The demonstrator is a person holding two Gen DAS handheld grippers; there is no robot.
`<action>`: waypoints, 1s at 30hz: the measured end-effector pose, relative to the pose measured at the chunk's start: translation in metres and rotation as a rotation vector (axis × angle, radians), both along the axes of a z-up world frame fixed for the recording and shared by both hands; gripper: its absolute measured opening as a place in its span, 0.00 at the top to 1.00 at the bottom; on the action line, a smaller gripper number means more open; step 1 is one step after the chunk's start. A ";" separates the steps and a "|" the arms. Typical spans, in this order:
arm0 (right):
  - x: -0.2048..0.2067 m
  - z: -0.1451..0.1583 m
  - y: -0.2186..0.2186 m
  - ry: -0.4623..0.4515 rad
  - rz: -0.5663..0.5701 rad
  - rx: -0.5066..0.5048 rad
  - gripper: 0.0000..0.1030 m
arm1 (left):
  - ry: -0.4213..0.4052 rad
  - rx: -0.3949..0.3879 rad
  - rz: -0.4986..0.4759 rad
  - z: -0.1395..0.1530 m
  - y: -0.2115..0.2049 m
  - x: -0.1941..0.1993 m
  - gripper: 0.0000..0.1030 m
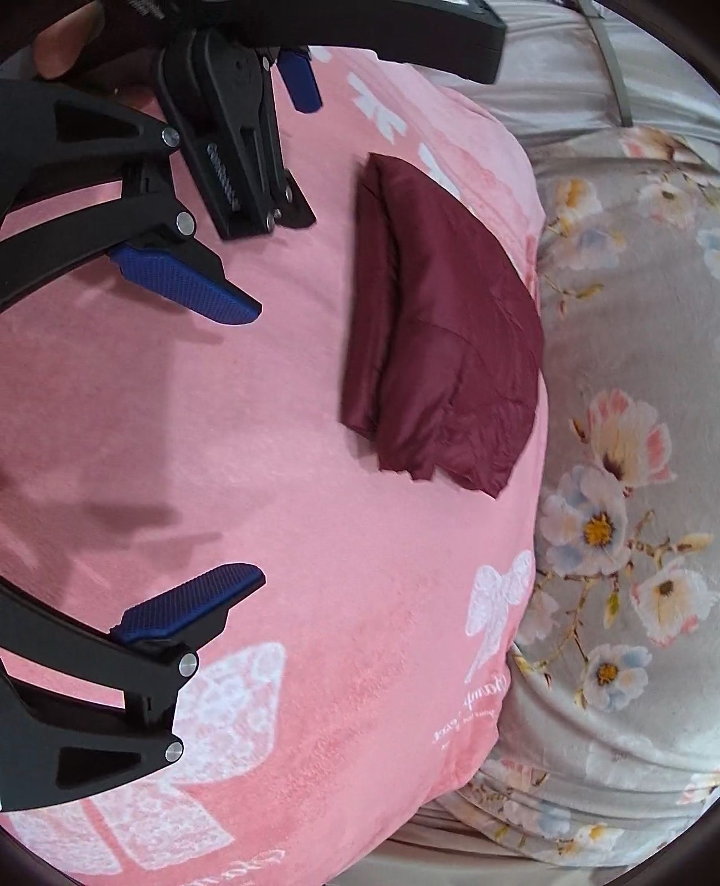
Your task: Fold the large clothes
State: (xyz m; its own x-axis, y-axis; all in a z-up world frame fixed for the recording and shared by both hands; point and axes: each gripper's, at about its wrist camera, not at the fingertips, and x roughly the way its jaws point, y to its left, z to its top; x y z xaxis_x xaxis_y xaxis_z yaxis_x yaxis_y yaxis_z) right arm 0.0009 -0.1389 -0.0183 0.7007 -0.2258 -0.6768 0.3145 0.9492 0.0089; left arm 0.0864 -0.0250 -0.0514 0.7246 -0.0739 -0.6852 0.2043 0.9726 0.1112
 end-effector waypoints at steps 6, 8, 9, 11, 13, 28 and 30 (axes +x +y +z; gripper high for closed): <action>0.001 -0.003 0.000 0.013 -0.016 0.002 0.16 | -0.018 0.030 0.022 -0.002 -0.001 0.000 0.05; 0.000 -0.003 0.000 0.009 -0.024 -0.003 0.16 | -0.025 0.039 0.022 -0.001 -0.003 -0.001 0.05; -0.001 -0.003 0.000 0.007 -0.026 -0.003 0.16 | -0.024 0.042 0.019 -0.002 -0.004 -0.001 0.05; -0.002 -0.002 -0.001 0.000 -0.026 0.001 0.16 | -0.024 0.043 0.014 -0.002 -0.004 -0.001 0.05; -0.003 -0.002 -0.002 -0.005 -0.030 0.002 0.16 | -0.033 0.046 0.012 -0.001 -0.004 -0.003 0.05; -0.006 -0.001 -0.003 -0.016 -0.035 -0.004 0.16 | -0.056 0.049 0.013 0.003 -0.006 -0.007 0.05; -0.006 0.000 -0.004 -0.017 -0.035 -0.008 0.16 | -0.059 0.052 0.017 0.003 -0.006 -0.007 0.05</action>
State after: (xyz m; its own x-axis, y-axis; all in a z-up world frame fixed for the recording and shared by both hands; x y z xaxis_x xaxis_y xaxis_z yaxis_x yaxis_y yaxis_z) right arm -0.0052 -0.1425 -0.0187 0.7036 -0.2555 -0.6631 0.3472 0.9378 0.0071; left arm 0.0789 -0.0315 -0.0485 0.7646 -0.0269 -0.6439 0.1796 0.9684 0.1728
